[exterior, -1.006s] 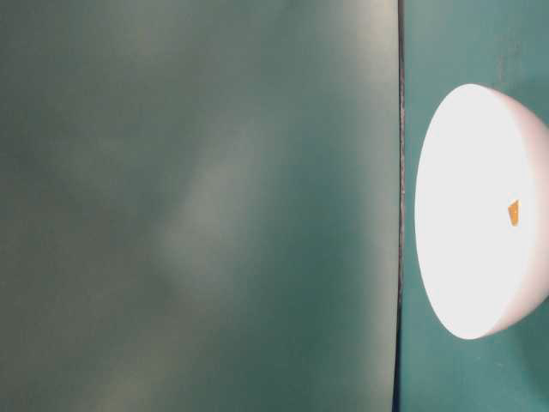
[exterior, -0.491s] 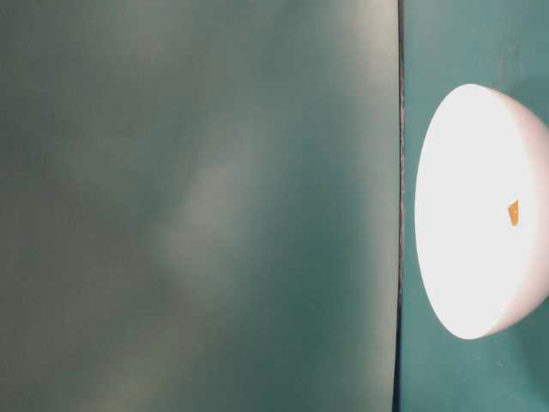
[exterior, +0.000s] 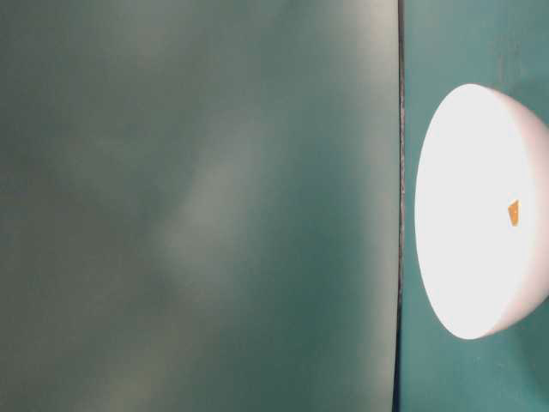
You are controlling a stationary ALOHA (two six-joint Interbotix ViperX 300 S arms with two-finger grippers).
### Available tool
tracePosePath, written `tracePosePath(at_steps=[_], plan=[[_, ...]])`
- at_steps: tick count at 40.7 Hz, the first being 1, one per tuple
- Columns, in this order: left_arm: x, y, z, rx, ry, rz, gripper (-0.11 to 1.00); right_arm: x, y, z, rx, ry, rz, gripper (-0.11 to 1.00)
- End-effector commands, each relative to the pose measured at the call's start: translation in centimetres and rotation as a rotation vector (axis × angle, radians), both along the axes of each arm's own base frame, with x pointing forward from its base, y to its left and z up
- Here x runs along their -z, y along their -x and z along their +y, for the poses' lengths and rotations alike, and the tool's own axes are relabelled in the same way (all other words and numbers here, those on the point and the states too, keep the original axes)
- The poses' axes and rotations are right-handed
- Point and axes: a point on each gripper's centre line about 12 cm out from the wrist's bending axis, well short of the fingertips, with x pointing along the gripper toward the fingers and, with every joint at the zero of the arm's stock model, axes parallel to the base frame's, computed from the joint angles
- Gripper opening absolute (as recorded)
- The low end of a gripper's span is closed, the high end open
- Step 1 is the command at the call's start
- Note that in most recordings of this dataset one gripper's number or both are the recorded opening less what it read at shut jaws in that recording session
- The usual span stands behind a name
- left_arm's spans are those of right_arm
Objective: Grip the spoon and scoop the red block from the bowl with right arm.
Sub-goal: 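Carry the spoon over the white bowl and lower its bowl beside the red cube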
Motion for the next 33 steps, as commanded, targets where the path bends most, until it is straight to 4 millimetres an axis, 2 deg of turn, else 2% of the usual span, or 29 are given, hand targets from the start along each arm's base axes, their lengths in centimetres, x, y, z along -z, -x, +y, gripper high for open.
tracePosePath(at_steps=[1, 11, 19, 27, 33], plan=[[-1.2, -0.3, 0.0, 0.0, -0.001, -0.034, 0.0, -1.9, -0.5, -0.1, 0.01, -0.041, -0.059, 0.24], [-1.3, -0.3, 0.0, 0.0, -0.001, -0.037, 0.0, -5.9, -2.3, -1.7, 0.048, -0.034, -0.085, 0.24], [-1.5, -0.2, 0.0, 0.001, -0.003, -0.049, 0.0, -10.4, -5.0, -3.7, 0.041, 0.003, -0.065, 0.24], [-1.6, -0.1, 0.0, 0.001, -0.003, -0.052, 0.0, -15.4, -7.3, -6.9, 0.01, -0.015, -0.023, 0.24], [-1.5, -0.1, 0.0, 0.001, -0.003, -0.048, 0.0, -17.8, -8.5, -9.6, 0.004, -0.095, 0.037, 0.24]])
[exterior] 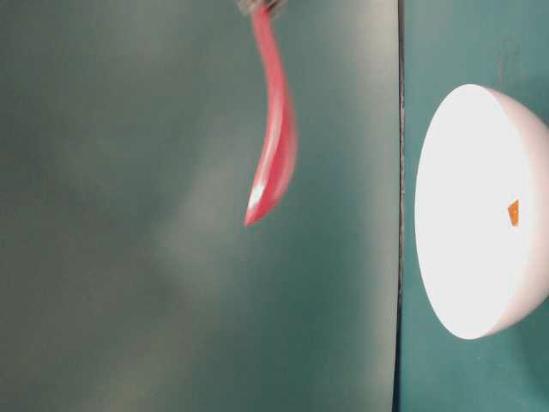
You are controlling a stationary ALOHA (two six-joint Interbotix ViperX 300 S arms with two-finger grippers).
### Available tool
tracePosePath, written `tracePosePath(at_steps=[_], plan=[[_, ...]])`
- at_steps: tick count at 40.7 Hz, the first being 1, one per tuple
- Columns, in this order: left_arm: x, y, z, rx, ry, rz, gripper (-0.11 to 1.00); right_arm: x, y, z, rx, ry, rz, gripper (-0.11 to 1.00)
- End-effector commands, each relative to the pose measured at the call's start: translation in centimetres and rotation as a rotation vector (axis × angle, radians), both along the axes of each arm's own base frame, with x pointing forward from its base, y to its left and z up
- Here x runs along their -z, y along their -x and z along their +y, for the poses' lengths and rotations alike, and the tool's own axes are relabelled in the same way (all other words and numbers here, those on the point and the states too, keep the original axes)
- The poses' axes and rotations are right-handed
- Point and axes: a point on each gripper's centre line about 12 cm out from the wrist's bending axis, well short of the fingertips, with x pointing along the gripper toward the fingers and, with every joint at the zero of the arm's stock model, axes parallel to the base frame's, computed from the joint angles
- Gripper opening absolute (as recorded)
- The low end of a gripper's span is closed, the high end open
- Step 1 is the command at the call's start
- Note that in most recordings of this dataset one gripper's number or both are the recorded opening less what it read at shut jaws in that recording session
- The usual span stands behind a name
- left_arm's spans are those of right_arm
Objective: Grip the spoon and scoop the red block from the bowl with right arm.
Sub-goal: 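Carry the spoon over the white bowl and lower its bowl beside the red cube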
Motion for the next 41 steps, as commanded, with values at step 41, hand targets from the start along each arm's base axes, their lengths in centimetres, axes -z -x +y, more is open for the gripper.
tracePosePath(at_steps=[41], plan=[[-1.0, -0.3, 0.0, 0.004, -0.023, -0.021, 0.0, -1.1, -7.8, -6.3, -0.009, -0.306, 0.69, 0.24]])
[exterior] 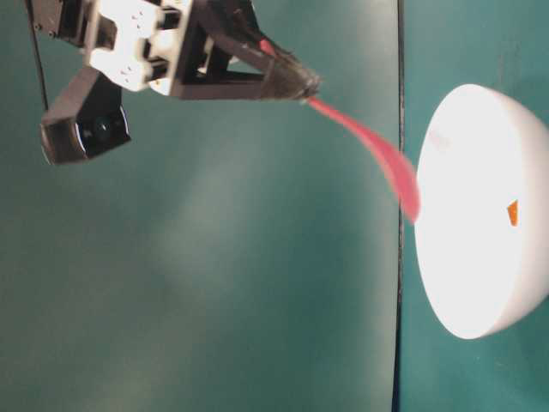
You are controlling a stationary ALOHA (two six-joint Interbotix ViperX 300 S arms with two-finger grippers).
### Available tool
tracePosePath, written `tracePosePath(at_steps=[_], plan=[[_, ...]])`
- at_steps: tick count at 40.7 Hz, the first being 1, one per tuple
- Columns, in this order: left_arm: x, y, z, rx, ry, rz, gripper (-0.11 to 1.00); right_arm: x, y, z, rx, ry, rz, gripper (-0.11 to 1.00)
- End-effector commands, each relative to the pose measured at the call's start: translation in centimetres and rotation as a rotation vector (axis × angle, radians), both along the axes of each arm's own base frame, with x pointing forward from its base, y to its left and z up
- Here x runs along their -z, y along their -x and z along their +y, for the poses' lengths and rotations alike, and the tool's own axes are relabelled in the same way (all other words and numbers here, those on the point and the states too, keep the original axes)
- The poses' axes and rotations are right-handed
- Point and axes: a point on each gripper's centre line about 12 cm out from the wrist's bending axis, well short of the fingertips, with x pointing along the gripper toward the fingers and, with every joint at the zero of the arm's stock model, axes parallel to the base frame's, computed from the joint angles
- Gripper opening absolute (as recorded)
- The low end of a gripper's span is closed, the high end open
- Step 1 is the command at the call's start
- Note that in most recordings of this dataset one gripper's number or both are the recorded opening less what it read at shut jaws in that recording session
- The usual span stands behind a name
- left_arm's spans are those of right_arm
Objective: Grip the spoon and scoop the red block from the bowl with right arm.
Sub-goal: 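Carry the spoon over the white bowl and lower its bowl beside the red cube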
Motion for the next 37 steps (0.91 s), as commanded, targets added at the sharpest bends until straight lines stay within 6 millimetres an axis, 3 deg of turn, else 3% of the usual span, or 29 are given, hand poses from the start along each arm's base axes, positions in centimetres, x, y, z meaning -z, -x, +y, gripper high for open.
tracePosePath(at_steps=[1, 15, 37], plan=[[-1.0, -0.3, 0.0, 0.001, -0.005, -0.025, 0.0, -1.0, -0.6, 0.5, -0.037, 0.06, 0.001, 0.24], [-1.0, -0.4, 0.0, 0.002, -0.011, -0.023, 0.0, 1.9, -2.0, 1.7, -0.089, 0.081, 0.085, 0.24], [-1.0, -0.4, 0.0, 0.002, -0.011, -0.025, 0.0, 3.6, -4.2, 1.1, -0.12, 0.128, 0.119, 0.24]])
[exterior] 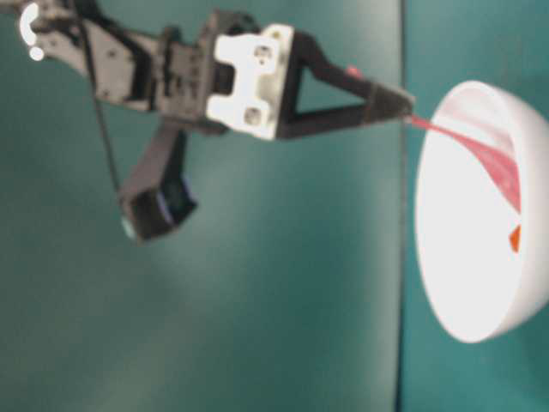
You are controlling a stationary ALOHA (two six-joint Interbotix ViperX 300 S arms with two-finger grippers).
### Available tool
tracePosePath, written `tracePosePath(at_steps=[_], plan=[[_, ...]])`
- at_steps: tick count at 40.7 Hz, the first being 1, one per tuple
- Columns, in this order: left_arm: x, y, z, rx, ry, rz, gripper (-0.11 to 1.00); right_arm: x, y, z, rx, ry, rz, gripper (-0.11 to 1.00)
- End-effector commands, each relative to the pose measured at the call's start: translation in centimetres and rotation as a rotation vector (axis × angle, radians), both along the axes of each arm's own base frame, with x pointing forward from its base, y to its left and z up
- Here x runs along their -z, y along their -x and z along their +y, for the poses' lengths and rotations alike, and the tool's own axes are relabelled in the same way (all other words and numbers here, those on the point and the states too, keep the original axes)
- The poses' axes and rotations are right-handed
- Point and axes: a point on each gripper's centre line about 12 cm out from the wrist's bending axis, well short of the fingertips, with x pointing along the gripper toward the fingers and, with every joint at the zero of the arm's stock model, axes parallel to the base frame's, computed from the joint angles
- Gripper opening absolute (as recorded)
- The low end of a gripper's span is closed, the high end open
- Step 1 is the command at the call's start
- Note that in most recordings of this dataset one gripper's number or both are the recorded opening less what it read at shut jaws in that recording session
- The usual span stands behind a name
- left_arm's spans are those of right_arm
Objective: Grip the spoon and scoop the red block from the bowl with right arm.
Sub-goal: 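Carry the spoon over the white bowl and lower its bowl beside the red cube, then drag the spoon under the red cube inside the bowl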
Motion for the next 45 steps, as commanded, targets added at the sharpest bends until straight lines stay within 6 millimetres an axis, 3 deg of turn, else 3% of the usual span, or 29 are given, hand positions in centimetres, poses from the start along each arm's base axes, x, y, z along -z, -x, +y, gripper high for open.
tracePosePath(at_steps=[1, 11, 21, 45], plan=[[-1.1, -0.3, 0.0, 0.001, -0.005, -0.028, 0.0, -1.3, -0.7, -0.1, -0.002, 0.016, -0.045, 0.24], [-1.0, -0.3, 0.0, 0.001, -0.005, -0.026, 0.0, -1.3, -1.0, 0.0, -0.001, 0.024, -0.068, 0.24], [-0.9, -0.3, 0.0, 0.001, -0.006, -0.025, 0.0, -1.2, -1.2, 1.3, -0.034, 0.023, -0.068, 0.24], [-0.9, -0.3, 0.0, 0.001, -0.005, -0.025, 0.0, -1.3, -2.5, 0.6, -0.004, 0.073, -0.172, 0.24]])
